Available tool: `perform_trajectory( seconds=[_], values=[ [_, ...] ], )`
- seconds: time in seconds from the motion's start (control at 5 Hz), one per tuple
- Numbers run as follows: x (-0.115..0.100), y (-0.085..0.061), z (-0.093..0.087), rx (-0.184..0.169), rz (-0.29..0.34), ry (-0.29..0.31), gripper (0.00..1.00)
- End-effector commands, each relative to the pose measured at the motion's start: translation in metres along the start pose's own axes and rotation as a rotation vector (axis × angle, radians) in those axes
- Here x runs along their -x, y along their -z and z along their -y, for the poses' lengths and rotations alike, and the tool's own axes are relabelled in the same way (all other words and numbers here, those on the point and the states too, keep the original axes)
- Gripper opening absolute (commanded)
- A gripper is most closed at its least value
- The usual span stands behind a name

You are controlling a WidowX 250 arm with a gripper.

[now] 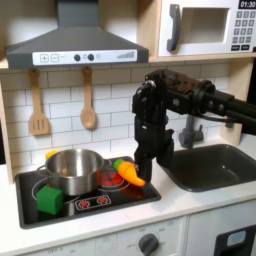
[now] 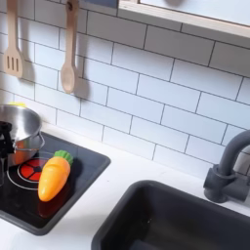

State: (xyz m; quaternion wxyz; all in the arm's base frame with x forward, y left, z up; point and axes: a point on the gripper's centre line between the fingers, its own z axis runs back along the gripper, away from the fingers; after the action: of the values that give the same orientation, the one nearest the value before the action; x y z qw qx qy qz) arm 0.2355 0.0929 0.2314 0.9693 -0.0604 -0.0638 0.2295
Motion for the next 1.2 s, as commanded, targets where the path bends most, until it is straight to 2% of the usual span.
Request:
perform_trajectory(
  seconds=[0.0,0.2,0.4,0.6,0.8,1.0],
  values=[
    [0.0,0.0,0.0,0.0,-0.002,0.0,1.0],
    [-0.004,0.009,0.008,-0.017,0.034,-0.005,1.0],
    [-0.038,0.012,-0.006,-0.047,0.097,-0.134,1.0],
    [-0.061,0.019,-0.014,-0.061,0.121,-0.209,1.0],
    [-0.076,0.017,-0.014,-0.066,0.144,-0.226,1.0],
    [-0.091,0.014,-0.022,-0.082,0.161,-0.266,1.0]
  ],
)
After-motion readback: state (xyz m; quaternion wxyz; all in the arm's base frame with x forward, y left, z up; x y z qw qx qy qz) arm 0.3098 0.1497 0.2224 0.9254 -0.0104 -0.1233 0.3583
